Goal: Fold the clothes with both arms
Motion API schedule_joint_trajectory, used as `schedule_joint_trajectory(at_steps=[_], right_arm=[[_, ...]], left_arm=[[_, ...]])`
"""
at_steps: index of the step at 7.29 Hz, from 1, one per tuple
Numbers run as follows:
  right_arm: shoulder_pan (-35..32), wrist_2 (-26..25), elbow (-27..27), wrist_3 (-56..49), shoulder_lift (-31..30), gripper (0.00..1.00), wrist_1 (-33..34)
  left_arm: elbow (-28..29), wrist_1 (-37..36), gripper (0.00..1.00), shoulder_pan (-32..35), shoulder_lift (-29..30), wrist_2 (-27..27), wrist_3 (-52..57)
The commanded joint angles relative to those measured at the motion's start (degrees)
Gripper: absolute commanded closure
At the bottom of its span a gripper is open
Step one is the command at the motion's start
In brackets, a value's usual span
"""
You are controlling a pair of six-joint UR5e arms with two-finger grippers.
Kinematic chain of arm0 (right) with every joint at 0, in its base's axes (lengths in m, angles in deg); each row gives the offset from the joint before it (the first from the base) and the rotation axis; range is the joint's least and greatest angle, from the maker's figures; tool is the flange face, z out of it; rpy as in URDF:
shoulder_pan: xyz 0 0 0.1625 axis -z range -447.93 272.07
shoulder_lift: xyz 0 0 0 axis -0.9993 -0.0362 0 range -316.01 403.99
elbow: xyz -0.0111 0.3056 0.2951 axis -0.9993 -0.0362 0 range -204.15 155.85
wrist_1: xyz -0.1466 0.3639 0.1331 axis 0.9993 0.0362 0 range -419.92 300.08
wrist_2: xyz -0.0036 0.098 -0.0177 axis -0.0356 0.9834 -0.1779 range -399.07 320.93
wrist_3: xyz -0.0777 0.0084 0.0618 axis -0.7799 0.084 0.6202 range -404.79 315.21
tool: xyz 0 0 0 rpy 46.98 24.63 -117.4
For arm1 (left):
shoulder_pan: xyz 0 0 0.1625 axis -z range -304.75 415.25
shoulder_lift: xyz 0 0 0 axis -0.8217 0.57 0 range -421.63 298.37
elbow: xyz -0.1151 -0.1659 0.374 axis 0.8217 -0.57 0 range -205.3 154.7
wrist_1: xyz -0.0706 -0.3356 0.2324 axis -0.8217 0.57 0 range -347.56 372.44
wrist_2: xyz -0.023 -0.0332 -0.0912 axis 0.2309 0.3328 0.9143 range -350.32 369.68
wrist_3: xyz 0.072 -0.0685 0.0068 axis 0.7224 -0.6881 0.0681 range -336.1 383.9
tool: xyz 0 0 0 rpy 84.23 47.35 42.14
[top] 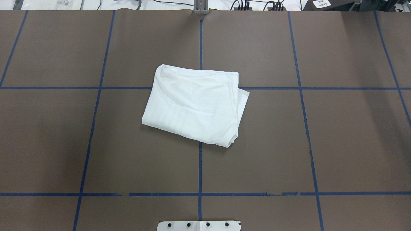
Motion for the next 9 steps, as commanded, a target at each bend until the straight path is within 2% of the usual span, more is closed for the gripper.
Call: schedule_joint_trajectory(at_steps=[1,2,4,6,7,8,9], right_arm=[[-0.33,0.42,0.14,7.44,-2.66,0.00,-3.34],[-0.33,0.60,0.74,12.11,-2.58,0.00,-3.43],[-0.33,3.40,1.45,13.65,-2.58,0.00,-3.26],[-0.33,4.38,1.28,13.65,-2.67,0.00,-3.17],[-0.33,4.55,1.28,13.74,-2.93,0.00,-3.08],[-0.25,4.73,1.28,14.35,-3.89,0.00,-3.34],[-0.33,4.99,1.28,14.53,-4.24,0.00,-3.35]], left_arm=[[1.32,2.02,0.00,0.11,-2.06,0.06,-0.19],[1.76,-1.82,0.00,0.46,-2.59,0.50,-0.19],[-0.34,-12.10,0.00,0.55,-2.33,0.50,0.33],[0.00,-19.31,0.00,3.77,-1.55,0.68,11.35],[0.18,-21.00,0.00,4.93,-1.36,3.46,12.02],[0.61,-20.93,0.00,4.94,-2.06,10.45,12.02],[0.97,-20.58,0.00,4.85,-1.54,12.26,11.94]])
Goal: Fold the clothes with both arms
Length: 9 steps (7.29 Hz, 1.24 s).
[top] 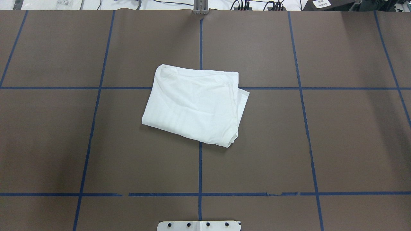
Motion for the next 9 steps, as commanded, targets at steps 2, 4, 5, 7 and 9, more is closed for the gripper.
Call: schedule_joint_trajectory(at_steps=[2,4,5,7,9], right_arm=[[-0.02,1.12,-0.18,0.29,-1.89,0.00,-0.17],[-0.02,0.94,-0.27,0.20,-2.86,0.00,-0.44],[-0.02,0.94,0.08,0.12,-4.43,0.00,-1.31],[-0.02,0.85,0.08,0.20,-7.25,0.00,-7.96],[-0.02,-0.98,4.62,1.34,-7.61,0.00,-7.74]], left_arm=[[-0.06,0.24,0.00,0.12,0.65,4.46,0.36],[-0.33,0.85,0.00,0.21,0.56,4.46,0.44],[-0.15,1.72,0.00,0.12,0.47,4.46,0.44],[0.29,2.44,0.00,0.12,0.47,4.19,0.53],[0.20,2.44,0.00,0.12,0.38,3.84,0.36]])
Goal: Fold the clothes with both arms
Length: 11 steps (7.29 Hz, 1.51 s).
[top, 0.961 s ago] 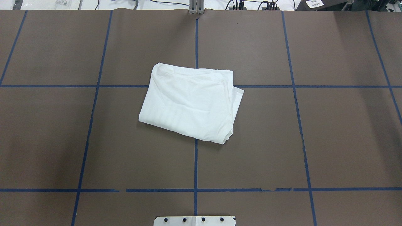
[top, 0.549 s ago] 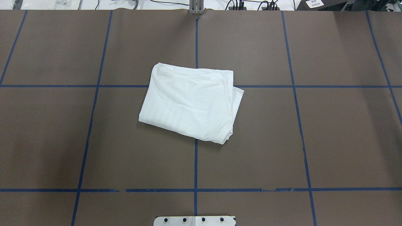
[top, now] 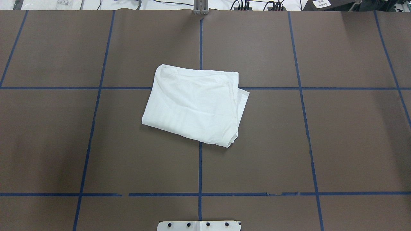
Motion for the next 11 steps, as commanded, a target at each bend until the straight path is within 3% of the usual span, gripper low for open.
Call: schedule_joint_trajectory(at_steps=[1,11], right_arm=[[-0.02,-1.12,3.64,1.67,-0.76,0.00,-0.15],[0.25,-0.51,3.56,1.77,-0.94,0.00,-0.15]], left_arm=[[-0.07,0.04,0.00,-0.10,-0.03,-0.18,-0.09],[0.63,0.31,0.00,-0.19,-0.03,-0.18,-0.18]])
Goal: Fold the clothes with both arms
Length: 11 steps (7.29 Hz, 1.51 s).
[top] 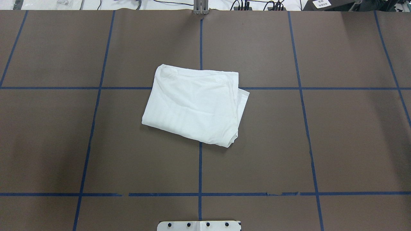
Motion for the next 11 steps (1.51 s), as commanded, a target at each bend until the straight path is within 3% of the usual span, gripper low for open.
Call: schedule_joint_trajectory(at_steps=[1,3,11], right_arm=[[0.00,-0.10,0.00,0.00,-0.04,0.00,0.00],[0.00,-0.10,-0.09,0.00,0.05,0.00,0.00],[0.09,-0.01,-0.09,0.00,0.05,0.00,-0.17]], left_arm=[[0.61,0.00,0.00,-0.03,0.09,0.09,-1.64],[0.35,0.09,0.00,-0.03,0.26,0.18,-9.19],[1.32,1.85,0.00,-0.03,0.09,0.18,-8.86]])
